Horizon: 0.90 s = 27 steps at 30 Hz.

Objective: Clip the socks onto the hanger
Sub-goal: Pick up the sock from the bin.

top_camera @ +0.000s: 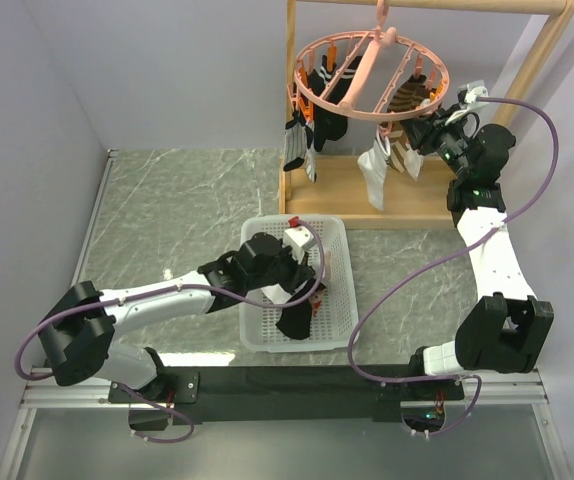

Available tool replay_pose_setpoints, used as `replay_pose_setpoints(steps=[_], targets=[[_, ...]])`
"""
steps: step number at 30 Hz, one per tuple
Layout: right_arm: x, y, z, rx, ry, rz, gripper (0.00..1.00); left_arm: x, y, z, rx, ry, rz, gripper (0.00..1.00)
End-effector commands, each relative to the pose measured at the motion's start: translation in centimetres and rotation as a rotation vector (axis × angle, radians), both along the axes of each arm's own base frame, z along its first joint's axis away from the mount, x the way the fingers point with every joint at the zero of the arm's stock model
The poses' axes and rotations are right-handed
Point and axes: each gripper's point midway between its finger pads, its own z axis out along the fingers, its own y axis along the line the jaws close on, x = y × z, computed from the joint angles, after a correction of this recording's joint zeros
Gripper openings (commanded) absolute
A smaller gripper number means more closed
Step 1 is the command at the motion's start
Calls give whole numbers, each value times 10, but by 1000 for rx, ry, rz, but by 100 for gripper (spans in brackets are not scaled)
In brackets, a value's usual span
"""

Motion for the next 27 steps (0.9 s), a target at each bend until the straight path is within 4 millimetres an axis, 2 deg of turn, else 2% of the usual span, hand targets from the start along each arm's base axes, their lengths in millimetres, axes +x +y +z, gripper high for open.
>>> replay_pose_setpoints(steps=[1,2,5,9,10,12,14,16,17,19,22,27], targets=[[-6,6,21,12,-42,9,0,14,11,-17,-13,120,113,1],[-6,5,21,12,-42,7,0,14,10,-34,11,172,115,1],[-5,7,18,16,-36,19,0,14,5,-63,23,272,124,1],[-4,7,18,10,-35,16,0,17,1,-83,3,331,154,6],[-4,7,19,8,-36,14,0,19,2,-84,-3,331,165,6],[-4,5,18,4,-33,7,0,24,3,-82,-23,327,192,15],[-3,5,16,2,-30,5,0,28,6,-76,-42,309,208,27],[0,4,14,-2,-24,1,0,32,9,-68,-54,275,223,34],[-1,5,13,-1,-22,4,0,32,10,-65,-57,264,224,43],[1,4,12,0,-19,3,0,35,12,-59,-61,240,232,51],[1,3,11,-1,-16,1,0,40,15,-57,-47,221,252,57],[3,3,9,-7,-12,-2,0,44,17,-55,-35,193,263,58]])
